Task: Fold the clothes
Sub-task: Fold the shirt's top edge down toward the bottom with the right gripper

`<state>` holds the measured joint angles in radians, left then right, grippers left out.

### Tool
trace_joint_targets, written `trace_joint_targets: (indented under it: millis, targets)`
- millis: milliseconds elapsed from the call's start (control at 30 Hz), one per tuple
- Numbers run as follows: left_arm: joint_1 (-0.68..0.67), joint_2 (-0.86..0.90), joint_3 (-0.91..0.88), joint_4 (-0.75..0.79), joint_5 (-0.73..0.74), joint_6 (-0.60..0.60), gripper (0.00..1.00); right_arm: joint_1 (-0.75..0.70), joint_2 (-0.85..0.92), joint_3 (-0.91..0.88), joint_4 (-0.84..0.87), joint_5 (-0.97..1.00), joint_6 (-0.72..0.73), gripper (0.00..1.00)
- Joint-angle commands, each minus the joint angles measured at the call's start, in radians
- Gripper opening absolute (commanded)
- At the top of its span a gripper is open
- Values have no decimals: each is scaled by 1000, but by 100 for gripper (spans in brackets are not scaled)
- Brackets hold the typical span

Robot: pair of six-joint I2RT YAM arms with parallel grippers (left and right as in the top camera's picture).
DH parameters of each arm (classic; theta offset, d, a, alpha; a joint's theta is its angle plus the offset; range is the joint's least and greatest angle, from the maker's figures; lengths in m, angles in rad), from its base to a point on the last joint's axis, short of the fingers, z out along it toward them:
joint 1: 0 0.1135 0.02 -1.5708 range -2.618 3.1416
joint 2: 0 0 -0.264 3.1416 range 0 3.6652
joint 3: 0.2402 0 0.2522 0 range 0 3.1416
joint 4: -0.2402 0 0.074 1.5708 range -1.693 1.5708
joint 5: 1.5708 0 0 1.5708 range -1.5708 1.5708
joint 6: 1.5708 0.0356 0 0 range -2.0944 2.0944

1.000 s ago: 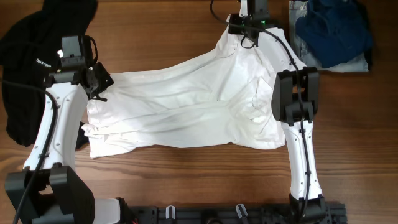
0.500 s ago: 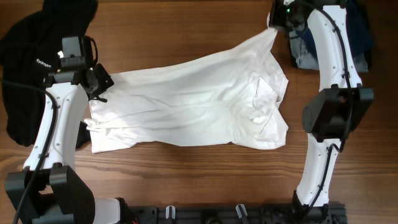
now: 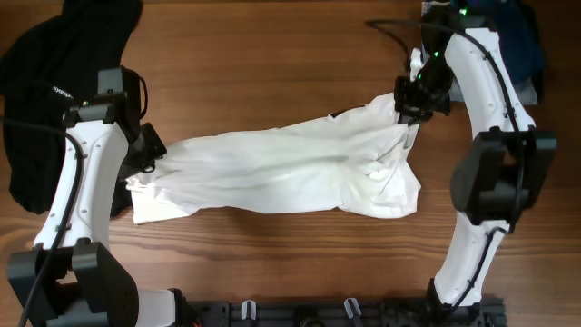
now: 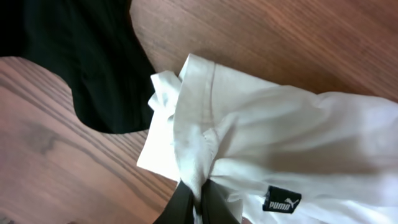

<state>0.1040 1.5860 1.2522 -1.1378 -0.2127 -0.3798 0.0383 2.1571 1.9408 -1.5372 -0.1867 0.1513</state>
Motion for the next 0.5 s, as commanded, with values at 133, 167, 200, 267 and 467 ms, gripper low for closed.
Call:
trace_joint_targets:
  millis: [133, 167, 200, 267, 467]
  targets:
    - [6, 11, -165, 74, -13, 5, 71, 0, -135, -291, 111, 14, -21, 40]
    - [6, 11, -172, 77, -13, 5, 96, 0, -135, -297, 123, 17, -23, 45]
    - [6, 11, -171, 79, -13, 5, 100, 0, -136, -293, 142, 17, -24, 45]
    - [6, 9, -156, 85, -13, 5, 100, 0, -145, -253, 171, -19, -48, 47]
    - [6, -19, -10, 56, 77, 123, 100, 3, -214, -102, 192, -81, -177, 94]
